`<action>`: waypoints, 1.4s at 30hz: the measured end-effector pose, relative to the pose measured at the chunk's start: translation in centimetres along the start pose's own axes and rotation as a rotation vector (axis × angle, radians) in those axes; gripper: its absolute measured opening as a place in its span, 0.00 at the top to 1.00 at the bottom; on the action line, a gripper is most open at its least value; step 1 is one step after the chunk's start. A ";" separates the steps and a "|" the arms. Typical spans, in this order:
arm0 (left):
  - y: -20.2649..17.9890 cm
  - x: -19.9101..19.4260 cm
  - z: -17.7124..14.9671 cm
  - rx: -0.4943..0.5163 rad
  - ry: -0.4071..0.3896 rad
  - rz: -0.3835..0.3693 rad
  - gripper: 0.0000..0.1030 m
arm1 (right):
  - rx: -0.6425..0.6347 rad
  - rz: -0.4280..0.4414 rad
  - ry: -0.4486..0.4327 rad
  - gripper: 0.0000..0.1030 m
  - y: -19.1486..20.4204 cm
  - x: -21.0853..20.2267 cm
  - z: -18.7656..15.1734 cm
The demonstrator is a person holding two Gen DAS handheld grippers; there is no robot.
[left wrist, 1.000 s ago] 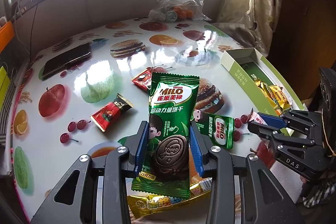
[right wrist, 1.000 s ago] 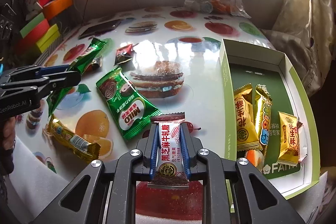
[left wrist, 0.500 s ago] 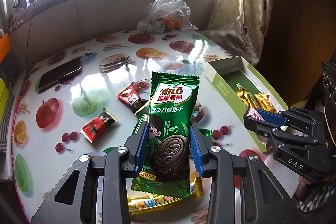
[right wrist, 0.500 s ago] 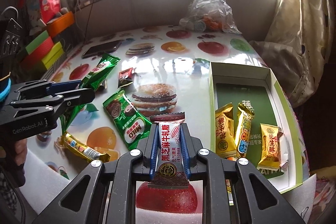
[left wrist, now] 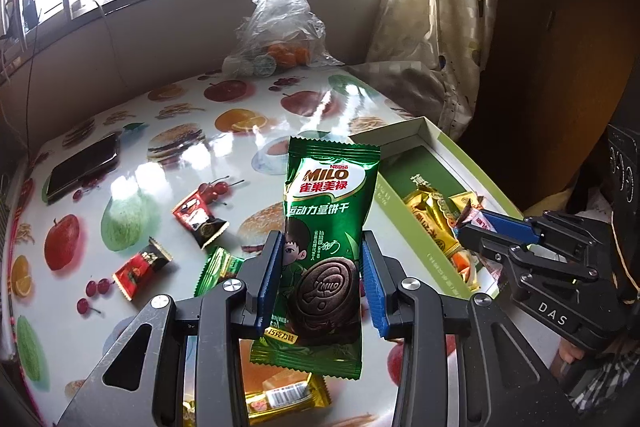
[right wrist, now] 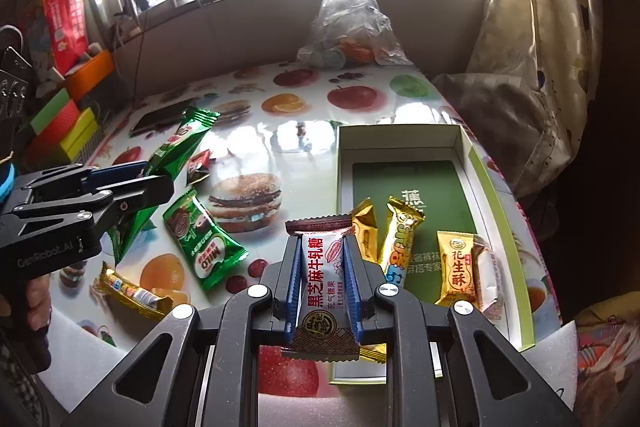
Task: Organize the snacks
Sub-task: 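Lift and carry the nougat bar and MILO pack over the green box, then lower both snacks into the box and open both grippers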
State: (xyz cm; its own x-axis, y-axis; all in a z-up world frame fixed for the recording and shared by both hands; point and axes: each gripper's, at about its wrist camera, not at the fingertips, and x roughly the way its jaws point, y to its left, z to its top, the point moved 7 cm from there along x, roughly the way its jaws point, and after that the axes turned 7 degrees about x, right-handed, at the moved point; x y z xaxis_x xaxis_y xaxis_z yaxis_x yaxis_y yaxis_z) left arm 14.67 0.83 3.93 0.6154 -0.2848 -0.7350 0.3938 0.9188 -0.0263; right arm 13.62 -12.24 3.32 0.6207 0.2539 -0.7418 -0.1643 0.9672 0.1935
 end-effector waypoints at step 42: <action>-10.2 10.4 4.4 -0.013 0.115 -0.172 0.62 | 0.151 -0.113 0.042 0.81 -9.9 2.2 -1.1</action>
State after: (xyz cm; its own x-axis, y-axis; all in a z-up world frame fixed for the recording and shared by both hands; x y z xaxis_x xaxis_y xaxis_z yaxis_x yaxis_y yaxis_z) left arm 20.08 -12.70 -0.43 0.4574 -0.4056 -0.7914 0.4769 0.8630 -0.1666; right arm 15.74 -21.24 -0.89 0.5956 0.1465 -0.7898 0.0238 0.9796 0.1997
